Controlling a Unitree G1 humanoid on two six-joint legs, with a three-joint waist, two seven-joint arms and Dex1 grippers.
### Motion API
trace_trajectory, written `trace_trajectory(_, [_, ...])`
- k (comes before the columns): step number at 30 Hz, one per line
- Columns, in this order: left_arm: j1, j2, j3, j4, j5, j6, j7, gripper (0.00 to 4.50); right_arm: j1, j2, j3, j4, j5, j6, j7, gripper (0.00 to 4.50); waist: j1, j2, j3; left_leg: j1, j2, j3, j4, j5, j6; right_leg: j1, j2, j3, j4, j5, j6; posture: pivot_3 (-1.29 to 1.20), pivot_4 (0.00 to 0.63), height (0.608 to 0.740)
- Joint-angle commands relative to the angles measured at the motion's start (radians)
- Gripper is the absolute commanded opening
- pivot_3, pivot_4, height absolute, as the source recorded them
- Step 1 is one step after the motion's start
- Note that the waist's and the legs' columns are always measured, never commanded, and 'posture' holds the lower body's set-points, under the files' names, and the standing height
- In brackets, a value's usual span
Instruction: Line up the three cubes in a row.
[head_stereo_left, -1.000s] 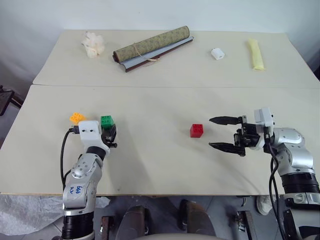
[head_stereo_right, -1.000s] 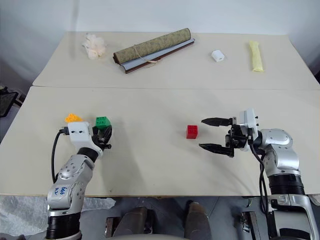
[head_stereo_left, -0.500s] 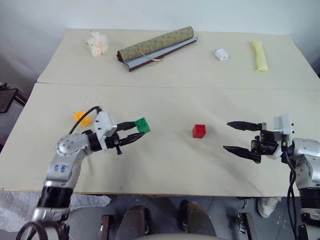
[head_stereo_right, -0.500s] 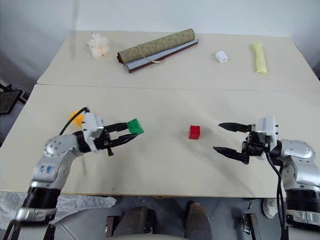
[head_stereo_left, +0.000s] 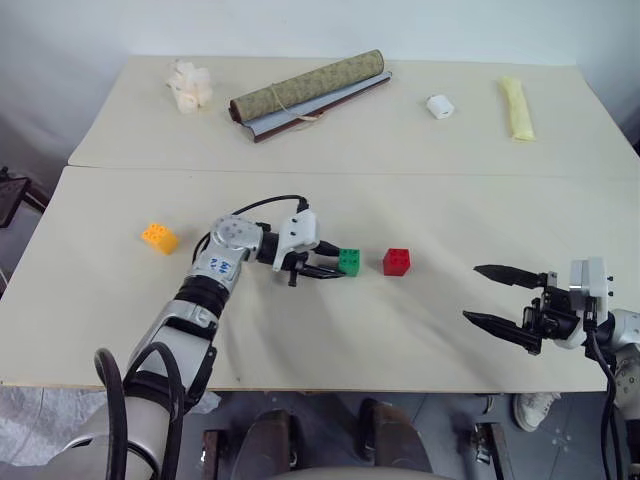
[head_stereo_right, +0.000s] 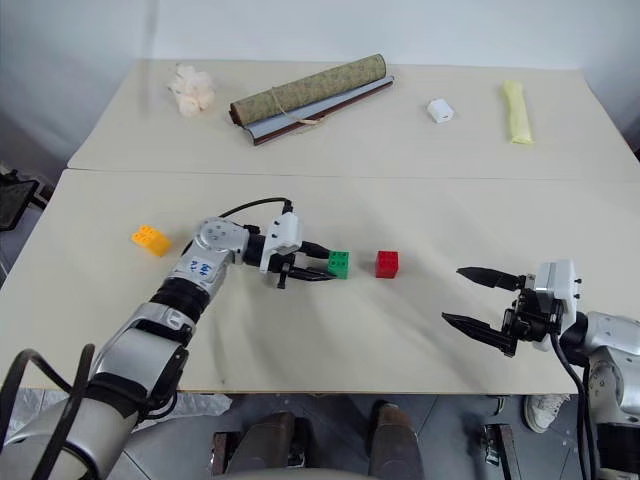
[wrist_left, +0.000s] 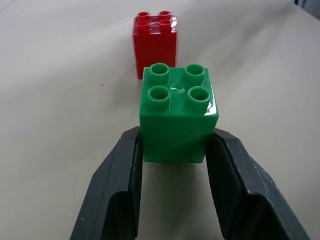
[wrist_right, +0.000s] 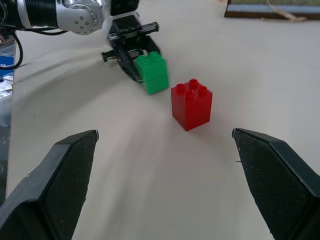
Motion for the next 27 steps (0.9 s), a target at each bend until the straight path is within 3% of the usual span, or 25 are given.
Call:
trace_trajectory(1, [-0.048,-0.02,0.003,0.072,0.05,-0.059,0.038,1.45,0.017,0.006,-0.033,-0.047,0.031,-0.002,-0.015,4.5,0.002,0.0,0.0,0.0,0.0,0.0,0.0,0.0,0.0,0.0,0.0,0.0,0.0,0.0,0.0,0.0,0.15,0.74])
trace_trajectory(6, [-0.07,-0.027,0.013,0.122,0.071,-0.064,0.027,1.45,0.03,0.016,-0.027,-0.057,0.035,-0.006,-0.024,4.5,0.002,0.0,0.0,-0.001,-0.001,-0.001,0.001,0.0,0.001,0.0,-0.001,0.0,0.0,0.0,0.001,0.0,0.15,0.74])
trace_trajectory(16, [-0.048,0.031,0.117,0.048,-0.005,-0.03,-0.043,4.49,-0.01,0.035,0.008,-0.012,0.023,-0.02,0.0,4.5,0.0,0.0,0.0,-0.002,-0.001,-0.002,0.001,0.0,0.001,0.0,-0.001,0.0,0.0,0.0,0.001,0.0,0.15,0.74])
trace_trajectory(19, [0.007,0.093,0.162,-0.079,-0.07,-0.026,-0.124,4.49,-0.034,0.044,0.025,-0.002,0.022,-0.022,0.012,4.5,-0.005,0.0,0.0,-0.002,0.0,-0.002,0.001,0.0,0.001,-0.001,0.0,0.0,0.0,0.0,0.001,0.0,0.15,0.74])
trace_trajectory(22, [0.174,0.213,0.242,-0.402,-0.174,0.028,-0.151,4.49,-0.065,0.056,0.056,-0.021,0.036,-0.003,0.021,4.5,-0.021,0.0,0.0,-0.002,0.0,-0.002,0.001,0.0,0.001,-0.001,0.0,-0.001,0.001,0.0,0.001,0.0,0.15,0.74])
trace_trajectory(27, [0.499,0.333,0.468,-0.846,-0.315,0.239,0.077,4.49,-0.127,0.085,0.105,-0.049,0.053,0.023,0.021,4.5,-0.032,0.0,0.0,-0.001,0.002,-0.006,0.001,0.0,0.001,-0.002,-0.001,-0.001,0.002,0.0,0.001,0.0,0.15,0.74])
